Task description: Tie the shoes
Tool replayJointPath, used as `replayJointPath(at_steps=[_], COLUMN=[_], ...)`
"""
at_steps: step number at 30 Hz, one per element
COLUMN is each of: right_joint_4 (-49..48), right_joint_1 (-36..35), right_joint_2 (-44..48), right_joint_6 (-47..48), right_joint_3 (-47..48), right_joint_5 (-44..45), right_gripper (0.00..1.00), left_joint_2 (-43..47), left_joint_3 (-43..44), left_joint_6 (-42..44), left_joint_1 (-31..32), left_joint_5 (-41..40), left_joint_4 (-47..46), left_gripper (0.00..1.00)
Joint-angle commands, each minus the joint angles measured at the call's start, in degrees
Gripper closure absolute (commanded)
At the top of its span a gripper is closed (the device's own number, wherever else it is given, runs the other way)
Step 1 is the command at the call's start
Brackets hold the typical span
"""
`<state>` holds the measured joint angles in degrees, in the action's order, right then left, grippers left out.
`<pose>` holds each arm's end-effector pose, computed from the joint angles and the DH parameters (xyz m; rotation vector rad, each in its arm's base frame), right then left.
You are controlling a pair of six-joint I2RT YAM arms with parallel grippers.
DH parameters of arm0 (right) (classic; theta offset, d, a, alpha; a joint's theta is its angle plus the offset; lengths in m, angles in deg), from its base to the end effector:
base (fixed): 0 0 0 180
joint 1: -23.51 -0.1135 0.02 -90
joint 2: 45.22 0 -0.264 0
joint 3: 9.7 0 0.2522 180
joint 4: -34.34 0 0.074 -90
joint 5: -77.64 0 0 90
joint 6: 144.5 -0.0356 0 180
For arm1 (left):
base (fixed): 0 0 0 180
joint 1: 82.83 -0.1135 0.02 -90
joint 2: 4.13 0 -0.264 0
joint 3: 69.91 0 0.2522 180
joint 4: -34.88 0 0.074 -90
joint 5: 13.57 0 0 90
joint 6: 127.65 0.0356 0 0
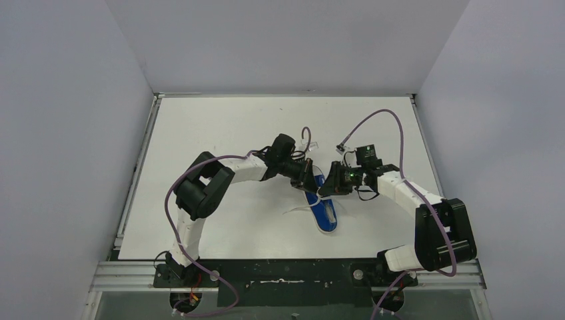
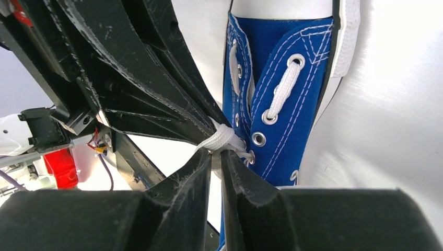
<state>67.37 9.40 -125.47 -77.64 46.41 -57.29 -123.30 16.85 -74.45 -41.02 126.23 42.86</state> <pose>0.2453 0.0876 0.1872 -0.1100 2.5917 1.2513 0.3064 -0.3106 0.1460 0.6461 2.4780 -1.6324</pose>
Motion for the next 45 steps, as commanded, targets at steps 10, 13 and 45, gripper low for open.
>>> replayJointPath(at_steps=[10,13,45], right_joint_4=[-5.4,-6.5,4.8], right_joint_1=[-1.5,-1.8,-2.4], right_joint_2=[-1.6,-1.8,3.4], right_joint_6=[-2.6,-3.4,0.5], right_joint_3=[0.4,0.4,4.1], right_joint_5=[3.2,3.3,10.1], right_gripper=[0.8,0.79,1.0], left_joint_2=[0.8,0.8,-1.2], left_joint_3=[0.7,0.6,2.7], left_joint_6=[-1.8,-2.1,-4.2], left_joint_1=[0.3,0.5,-3.8], left_joint_5=[2.8,3.0,3.0], left_joint_4=[-6.0,-6.6,-8.8], left_gripper=[1.0,1.0,0.34])
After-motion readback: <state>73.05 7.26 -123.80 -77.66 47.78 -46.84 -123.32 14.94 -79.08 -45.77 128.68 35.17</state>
